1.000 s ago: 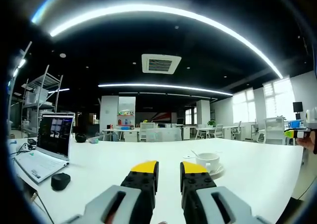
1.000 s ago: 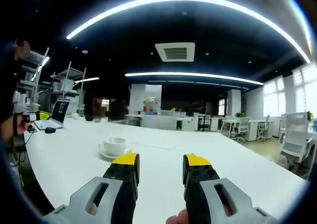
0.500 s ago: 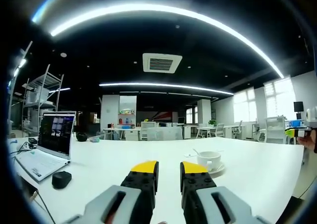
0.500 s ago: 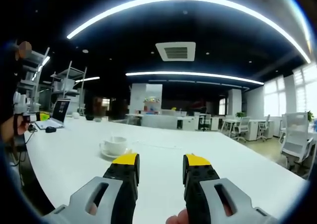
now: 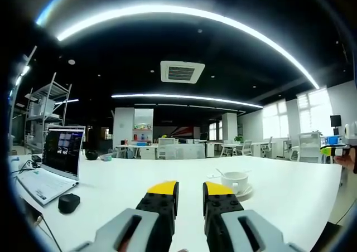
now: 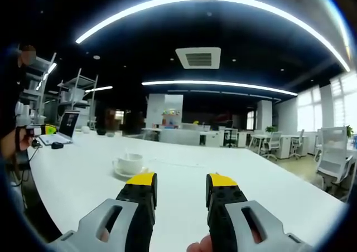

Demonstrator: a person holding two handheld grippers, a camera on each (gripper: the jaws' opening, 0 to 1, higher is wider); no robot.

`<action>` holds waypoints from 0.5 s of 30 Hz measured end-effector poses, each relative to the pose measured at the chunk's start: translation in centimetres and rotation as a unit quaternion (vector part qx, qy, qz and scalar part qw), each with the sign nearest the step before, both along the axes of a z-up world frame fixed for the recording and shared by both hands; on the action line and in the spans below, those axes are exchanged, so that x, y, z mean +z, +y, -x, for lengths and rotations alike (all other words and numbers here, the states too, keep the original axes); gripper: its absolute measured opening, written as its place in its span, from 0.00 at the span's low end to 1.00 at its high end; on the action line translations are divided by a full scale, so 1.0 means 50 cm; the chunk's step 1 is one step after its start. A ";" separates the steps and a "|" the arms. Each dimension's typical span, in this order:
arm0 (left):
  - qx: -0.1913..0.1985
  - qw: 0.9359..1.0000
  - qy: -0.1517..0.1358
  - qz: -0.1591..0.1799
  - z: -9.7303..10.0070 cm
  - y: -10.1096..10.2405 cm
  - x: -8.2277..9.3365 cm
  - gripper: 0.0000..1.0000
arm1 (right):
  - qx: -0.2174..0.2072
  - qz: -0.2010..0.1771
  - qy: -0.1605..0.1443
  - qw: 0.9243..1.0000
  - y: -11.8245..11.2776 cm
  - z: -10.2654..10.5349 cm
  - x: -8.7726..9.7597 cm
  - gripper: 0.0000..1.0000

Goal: Tidy tabletop coffee trays, cups and spoons，present forward

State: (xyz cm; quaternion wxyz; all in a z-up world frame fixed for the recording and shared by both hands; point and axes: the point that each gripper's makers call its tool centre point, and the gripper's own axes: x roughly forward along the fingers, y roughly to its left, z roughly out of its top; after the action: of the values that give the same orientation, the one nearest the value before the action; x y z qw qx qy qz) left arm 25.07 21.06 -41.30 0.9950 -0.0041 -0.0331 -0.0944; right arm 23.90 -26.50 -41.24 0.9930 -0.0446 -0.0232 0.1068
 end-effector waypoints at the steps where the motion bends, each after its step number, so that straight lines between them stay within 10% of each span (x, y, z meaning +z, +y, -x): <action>1: 0.000 1.000 0.000 0.001 0.000 0.000 0.000 0.20 | 0.000 0.000 0.000 1.000 0.000 0.000 -0.001 0.35; 15: -0.001 1.000 -0.002 0.003 0.002 0.000 0.003 0.20 | 0.000 -0.001 0.000 1.000 -0.001 0.003 -0.003 0.35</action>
State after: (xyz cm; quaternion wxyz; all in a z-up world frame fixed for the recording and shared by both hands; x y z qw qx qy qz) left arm 24.96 21.08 -41.16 0.9947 -0.0071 -0.0356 -0.0958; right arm 23.76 -26.56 -41.39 0.9930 -0.0439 -0.0230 0.1070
